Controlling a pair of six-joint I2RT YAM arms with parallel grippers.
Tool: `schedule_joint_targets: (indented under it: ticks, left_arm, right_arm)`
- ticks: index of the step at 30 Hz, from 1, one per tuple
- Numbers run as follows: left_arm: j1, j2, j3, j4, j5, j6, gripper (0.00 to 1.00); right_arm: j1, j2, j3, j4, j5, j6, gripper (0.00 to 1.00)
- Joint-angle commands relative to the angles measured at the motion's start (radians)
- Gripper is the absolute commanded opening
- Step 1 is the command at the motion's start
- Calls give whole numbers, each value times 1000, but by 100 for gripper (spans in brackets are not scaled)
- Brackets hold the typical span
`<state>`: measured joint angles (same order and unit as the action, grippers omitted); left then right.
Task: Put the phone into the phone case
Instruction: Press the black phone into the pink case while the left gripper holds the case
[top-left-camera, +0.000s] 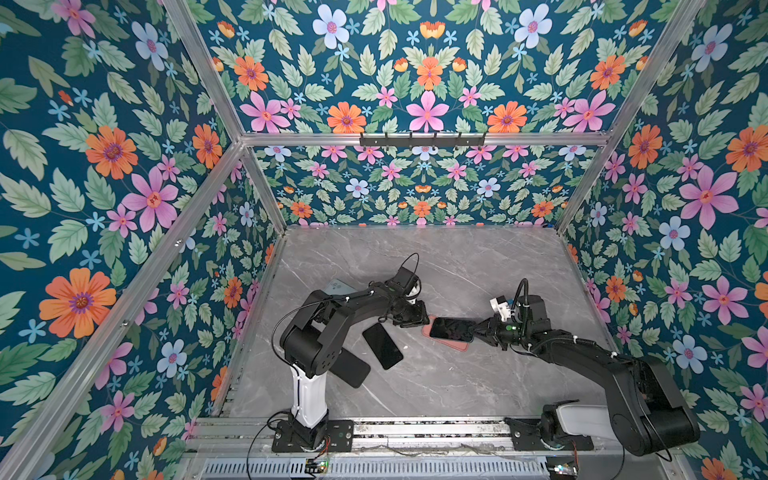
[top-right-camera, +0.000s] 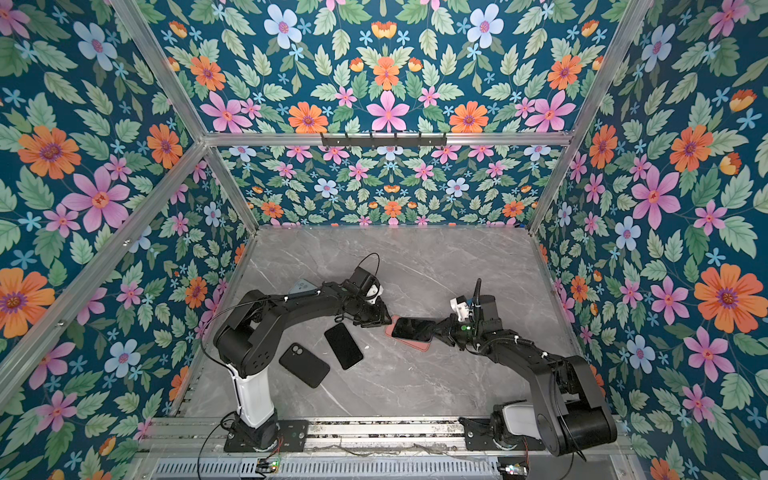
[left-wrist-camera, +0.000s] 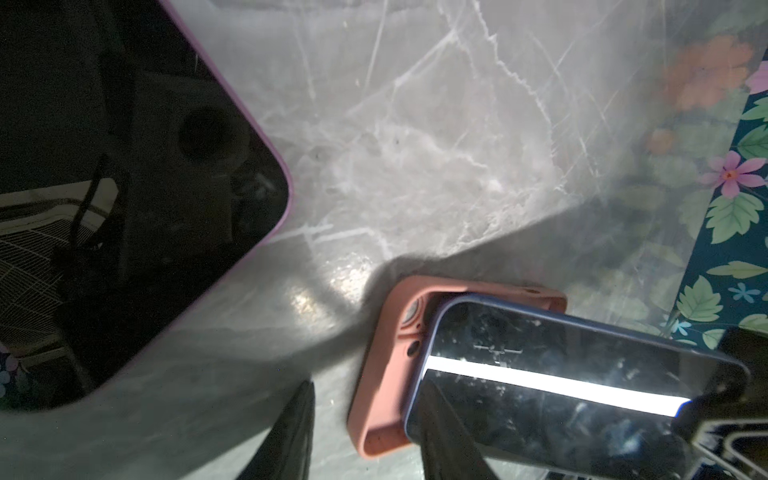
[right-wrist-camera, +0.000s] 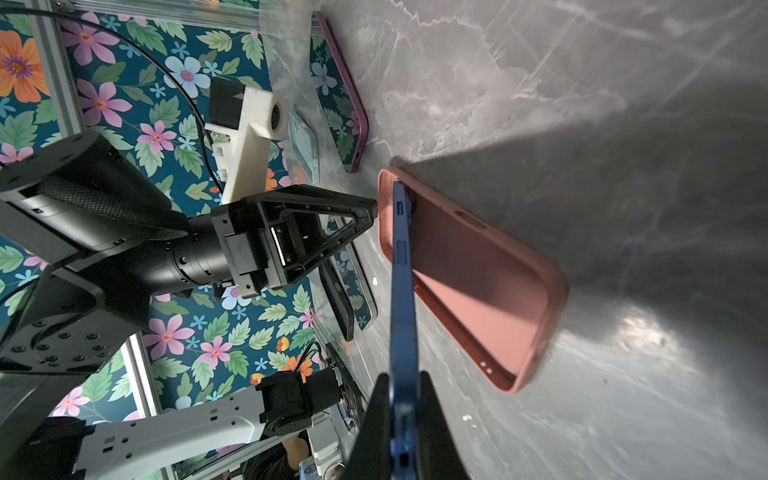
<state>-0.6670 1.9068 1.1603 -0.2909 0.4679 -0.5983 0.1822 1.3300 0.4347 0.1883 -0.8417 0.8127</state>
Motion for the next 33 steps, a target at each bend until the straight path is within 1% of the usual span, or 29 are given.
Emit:
schedule_joint_targets:
  ticks: [1,7,21,33]
  left_arm:
    - [1,3,-6,20,10,-9,44]
    - [-2,4,-17,41,29,-12,44]
    - [-11,7,-45,88,52,-31,43]
    - [-19,8,-56,102,57,-41,41]
  right_arm:
    - [1,28,11,-20,19,-9,0]
    - [0,84,11,-5,26,6,0]
    - [1,160,18,-3,46,7,0]
    - [31,181,37,-40,84,-17,0]
